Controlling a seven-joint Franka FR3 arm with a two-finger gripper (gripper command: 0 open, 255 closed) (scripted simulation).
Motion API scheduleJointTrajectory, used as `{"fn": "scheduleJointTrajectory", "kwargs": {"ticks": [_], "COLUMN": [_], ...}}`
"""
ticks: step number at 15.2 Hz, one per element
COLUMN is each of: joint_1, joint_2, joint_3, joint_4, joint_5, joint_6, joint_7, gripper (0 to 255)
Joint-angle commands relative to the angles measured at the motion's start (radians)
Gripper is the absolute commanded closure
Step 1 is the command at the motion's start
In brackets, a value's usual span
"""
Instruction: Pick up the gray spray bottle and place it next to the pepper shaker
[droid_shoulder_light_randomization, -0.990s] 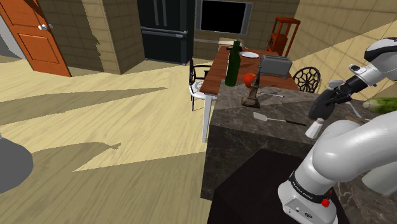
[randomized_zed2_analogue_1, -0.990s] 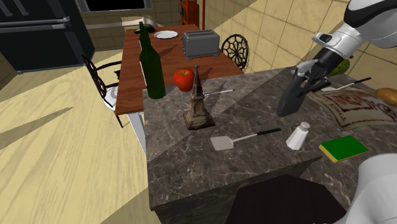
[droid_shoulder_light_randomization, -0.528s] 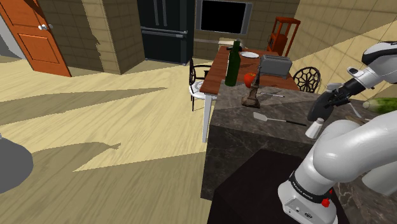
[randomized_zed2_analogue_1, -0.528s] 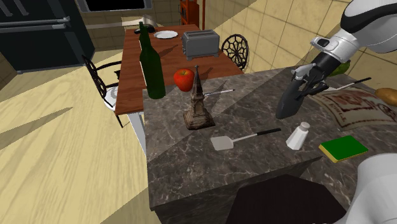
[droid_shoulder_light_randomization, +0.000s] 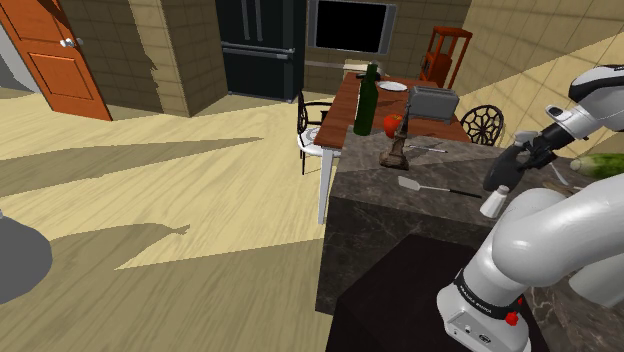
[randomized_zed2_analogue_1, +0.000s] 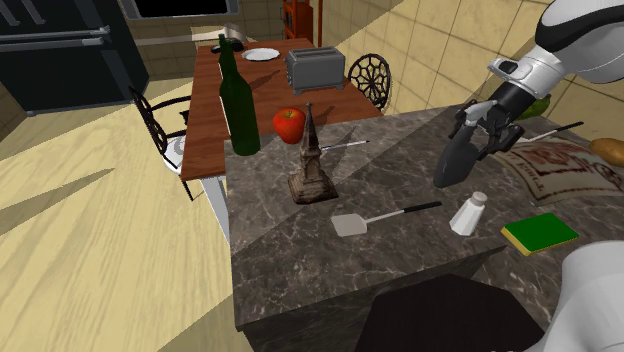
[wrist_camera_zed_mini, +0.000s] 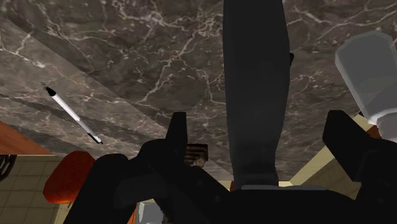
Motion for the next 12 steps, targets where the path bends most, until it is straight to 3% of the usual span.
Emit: {"fn": "scheduleJointTrajectory", "kwargs": {"ticks": [1,5,12], "joint_1": [0.000,-0.015,-0.015], "joint_2": [0.000,0.000,0.000], "joint_3": [0.000,0.019,0.019], "joint_4": [0.000,0.120,0.120], "joint_5": [0.000,0.005,0.005], "joint_6": [0.000,-0.128,-0.128], "joint_7": [0.000,-0.003,-0.003], "gripper": [0,0,0]}}
